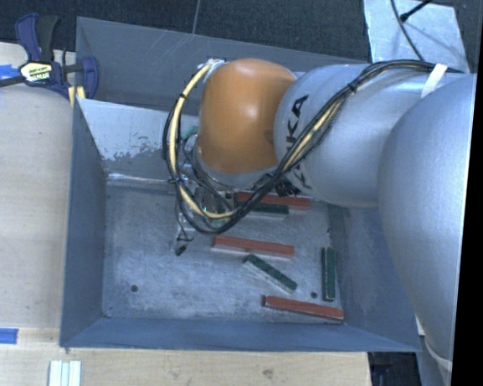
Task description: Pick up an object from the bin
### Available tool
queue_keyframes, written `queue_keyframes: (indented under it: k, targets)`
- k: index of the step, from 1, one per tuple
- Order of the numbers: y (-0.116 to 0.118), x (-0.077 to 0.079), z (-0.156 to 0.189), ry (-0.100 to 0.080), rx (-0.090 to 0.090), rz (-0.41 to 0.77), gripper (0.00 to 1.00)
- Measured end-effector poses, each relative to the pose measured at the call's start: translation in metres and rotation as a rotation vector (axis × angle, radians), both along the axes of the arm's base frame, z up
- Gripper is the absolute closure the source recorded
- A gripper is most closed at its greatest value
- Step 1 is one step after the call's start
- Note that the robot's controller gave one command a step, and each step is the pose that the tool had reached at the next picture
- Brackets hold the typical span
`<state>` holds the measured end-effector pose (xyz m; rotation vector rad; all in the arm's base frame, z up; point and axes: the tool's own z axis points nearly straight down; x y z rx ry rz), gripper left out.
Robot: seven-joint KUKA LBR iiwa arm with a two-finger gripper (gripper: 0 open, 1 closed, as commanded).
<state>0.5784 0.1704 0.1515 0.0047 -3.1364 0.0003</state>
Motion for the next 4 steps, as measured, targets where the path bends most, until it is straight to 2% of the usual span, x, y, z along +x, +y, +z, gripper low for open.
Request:
queue_keyframes:
  k: [1, 2, 3, 4]
  targets:
    - [-0.086, 0.015, -0.058, -0.002, -0.005, -0.083, 0.00]
    - [-0.176, -0.002, -0.077, -0.004, -0.004, 0.042, 0.00]
    - [-0.170, -0.001, -0.076, -0.008, 0.001, 0.045, 1.00]
    - [-0.171, -0.002, -0.076, -0.007, 0.001, 0.044, 0.00]
